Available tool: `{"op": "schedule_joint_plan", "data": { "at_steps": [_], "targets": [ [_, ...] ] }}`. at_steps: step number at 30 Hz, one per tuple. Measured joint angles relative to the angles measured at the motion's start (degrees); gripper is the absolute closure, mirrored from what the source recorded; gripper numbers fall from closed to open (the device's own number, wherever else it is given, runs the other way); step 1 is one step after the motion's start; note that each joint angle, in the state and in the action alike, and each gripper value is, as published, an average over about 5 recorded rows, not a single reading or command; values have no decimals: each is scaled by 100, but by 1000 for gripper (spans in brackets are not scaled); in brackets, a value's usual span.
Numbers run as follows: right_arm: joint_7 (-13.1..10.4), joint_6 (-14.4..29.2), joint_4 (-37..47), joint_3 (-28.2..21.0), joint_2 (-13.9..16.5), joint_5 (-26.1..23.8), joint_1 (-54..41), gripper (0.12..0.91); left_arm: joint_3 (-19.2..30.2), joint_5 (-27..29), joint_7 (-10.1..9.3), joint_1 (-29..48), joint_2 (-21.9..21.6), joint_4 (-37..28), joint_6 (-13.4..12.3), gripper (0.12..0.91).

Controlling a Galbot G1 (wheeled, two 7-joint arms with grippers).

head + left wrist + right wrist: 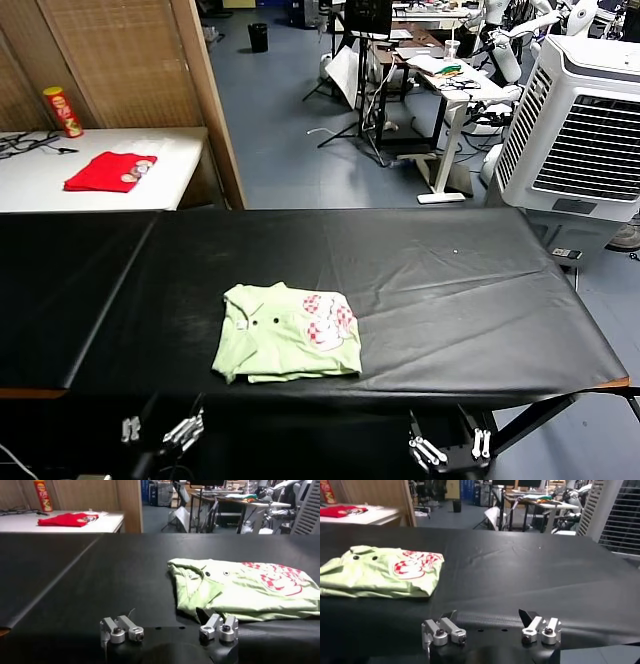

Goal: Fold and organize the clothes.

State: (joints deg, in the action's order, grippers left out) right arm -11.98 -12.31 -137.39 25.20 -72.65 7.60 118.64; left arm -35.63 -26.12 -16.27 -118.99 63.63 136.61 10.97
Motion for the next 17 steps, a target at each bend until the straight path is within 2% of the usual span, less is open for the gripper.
{"op": "schedule_joint_plan", "data": {
  "at_steps": [17],
  "targets": [
    [7, -38, 6, -21, -13, -44, -20, 227, -15, -2, 21, -17, 2, -44, 13, 232]
  ]
}}
